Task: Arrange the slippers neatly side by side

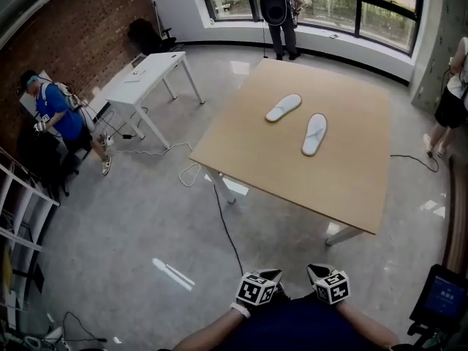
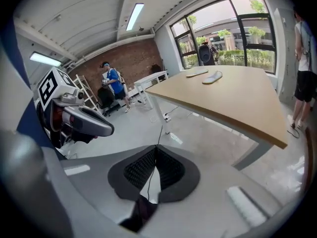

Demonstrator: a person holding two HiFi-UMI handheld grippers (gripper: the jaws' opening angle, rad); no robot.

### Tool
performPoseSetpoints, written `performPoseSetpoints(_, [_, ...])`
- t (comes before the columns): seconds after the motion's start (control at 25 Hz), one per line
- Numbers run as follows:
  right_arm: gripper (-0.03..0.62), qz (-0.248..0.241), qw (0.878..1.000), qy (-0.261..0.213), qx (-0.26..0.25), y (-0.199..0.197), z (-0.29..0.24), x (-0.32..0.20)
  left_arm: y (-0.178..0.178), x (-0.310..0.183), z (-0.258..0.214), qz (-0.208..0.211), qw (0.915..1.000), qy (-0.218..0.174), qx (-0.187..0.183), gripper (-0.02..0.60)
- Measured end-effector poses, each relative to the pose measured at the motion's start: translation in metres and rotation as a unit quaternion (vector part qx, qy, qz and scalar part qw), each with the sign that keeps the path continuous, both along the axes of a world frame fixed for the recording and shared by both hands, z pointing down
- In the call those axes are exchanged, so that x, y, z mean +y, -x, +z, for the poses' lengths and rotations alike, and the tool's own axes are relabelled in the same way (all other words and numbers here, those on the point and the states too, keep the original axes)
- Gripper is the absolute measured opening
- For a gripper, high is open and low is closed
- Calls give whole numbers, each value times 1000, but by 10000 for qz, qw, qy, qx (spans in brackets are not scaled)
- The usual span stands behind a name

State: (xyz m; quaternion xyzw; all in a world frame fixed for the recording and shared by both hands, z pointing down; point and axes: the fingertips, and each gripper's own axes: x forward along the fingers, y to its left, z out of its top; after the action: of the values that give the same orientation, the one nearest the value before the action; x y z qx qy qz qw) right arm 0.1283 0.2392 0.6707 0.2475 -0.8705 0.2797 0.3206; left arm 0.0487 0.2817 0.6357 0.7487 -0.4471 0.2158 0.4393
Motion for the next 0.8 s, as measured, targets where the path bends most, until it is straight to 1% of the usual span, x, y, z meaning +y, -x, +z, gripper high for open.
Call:
performPoseSetpoints(0.08, [11, -139, 9999, -26, 59, 9, -1, -6, 10, -4, 3, -199, 9998, 6, 58, 3])
performPoseSetpoints(0.28, [11, -682, 9973, -203, 155, 35, 2, -30, 38, -26, 13, -915, 9957, -10, 109, 3])
performPoseSetpoints(0.44, [11, -1005, 9946, -251, 37, 64, 3, -80, 72, -67, 12, -1371, 9905, 18, -60, 3])
performPoseSetpoints(0.52, [11, -1145, 9930, -291, -62, 80, -1, -105, 86, -88, 6, -1585, 9872, -40, -149, 3])
performPoseSetpoints(0.6, [11, -1290, 9907, -408, -171, 94, -10, -125, 93, -108, -4, -1681, 9854, -165, -210, 3])
performPoseSetpoints(0.68, [11, -1400, 9886, -490, -276, 104, -16, -146, 96, -130, -12, -1682, 9850, -275, -281, 3])
performPoseSetpoints(0.8, [11, -1415, 9880, -493, -366, 105, -17, -177, 94, -162, -14, -1667, 9850, -318, -318, 3])
